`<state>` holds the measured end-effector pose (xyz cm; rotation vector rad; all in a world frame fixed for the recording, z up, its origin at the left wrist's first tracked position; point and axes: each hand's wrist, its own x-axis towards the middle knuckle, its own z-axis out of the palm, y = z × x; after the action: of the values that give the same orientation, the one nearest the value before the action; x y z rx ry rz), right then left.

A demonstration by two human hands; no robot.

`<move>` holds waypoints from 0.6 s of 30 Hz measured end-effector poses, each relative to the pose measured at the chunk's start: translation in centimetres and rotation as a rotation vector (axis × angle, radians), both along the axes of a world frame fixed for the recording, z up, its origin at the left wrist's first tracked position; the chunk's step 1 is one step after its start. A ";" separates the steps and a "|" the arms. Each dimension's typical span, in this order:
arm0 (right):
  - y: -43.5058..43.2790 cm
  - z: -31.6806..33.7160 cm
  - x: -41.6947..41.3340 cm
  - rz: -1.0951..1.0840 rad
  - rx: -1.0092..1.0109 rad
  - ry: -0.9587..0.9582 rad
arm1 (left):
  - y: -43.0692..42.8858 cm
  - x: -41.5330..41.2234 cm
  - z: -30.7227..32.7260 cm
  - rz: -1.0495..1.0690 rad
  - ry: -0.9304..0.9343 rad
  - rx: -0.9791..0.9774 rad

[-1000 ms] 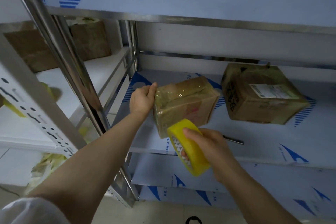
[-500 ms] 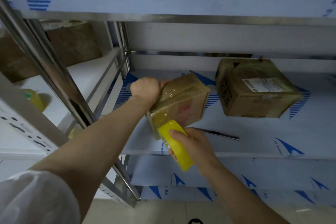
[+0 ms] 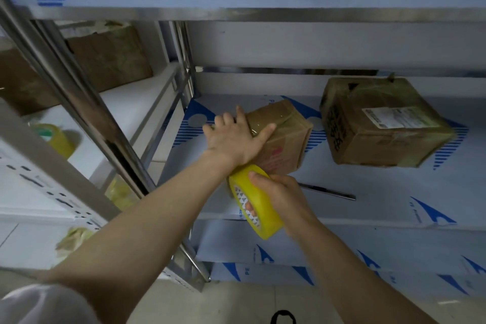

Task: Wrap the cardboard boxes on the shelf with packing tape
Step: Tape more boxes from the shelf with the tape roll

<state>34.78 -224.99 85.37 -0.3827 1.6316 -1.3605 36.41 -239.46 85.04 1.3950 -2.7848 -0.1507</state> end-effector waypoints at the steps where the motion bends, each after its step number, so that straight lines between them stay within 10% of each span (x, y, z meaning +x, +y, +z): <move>1: 0.0 0.1 0.0 -0.003 -0.003 -0.008 | -0.4 -0.2 0.2 0.006 -0.001 0.005; 10: 0.1 -0.1 -0.3 0.009 0.009 -0.035 | -4.3 -0.9 -0.3 -0.090 0.085 -0.177; 18: 0.1 -0.2 -0.7 0.046 0.008 -0.037 | -6.5 0.4 -1.6 0.164 0.531 0.087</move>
<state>34.04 -224.90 85.18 -0.3863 1.5883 -1.3194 36.77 -245.93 83.47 1.3474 -2.2471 -0.5533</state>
